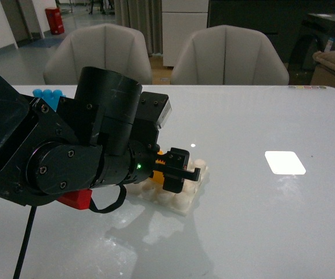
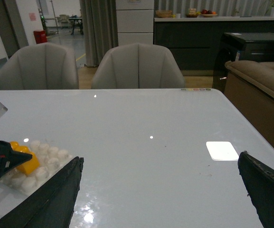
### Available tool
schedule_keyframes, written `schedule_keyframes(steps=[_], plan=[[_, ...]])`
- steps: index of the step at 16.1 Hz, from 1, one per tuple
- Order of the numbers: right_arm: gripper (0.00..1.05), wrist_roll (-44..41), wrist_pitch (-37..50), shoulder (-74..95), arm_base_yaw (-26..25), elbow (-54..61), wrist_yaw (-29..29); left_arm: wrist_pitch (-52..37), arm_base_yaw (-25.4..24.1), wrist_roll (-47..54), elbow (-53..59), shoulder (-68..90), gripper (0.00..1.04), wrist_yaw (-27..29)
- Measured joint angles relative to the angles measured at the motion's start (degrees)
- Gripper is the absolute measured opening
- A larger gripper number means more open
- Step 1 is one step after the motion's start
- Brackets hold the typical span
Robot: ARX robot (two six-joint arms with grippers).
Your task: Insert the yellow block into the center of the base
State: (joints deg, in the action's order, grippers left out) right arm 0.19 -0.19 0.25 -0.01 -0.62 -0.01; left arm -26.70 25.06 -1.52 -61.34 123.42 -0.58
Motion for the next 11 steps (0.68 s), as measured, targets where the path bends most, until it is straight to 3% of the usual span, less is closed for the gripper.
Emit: schedule_keyframes(steps=[11], plan=[[0.98, 0.00, 0.00, 0.00, 0.00, 0.00, 0.00, 5.88, -0.92, -2.89, -4.46, 2.75, 0.64, -2.95]])
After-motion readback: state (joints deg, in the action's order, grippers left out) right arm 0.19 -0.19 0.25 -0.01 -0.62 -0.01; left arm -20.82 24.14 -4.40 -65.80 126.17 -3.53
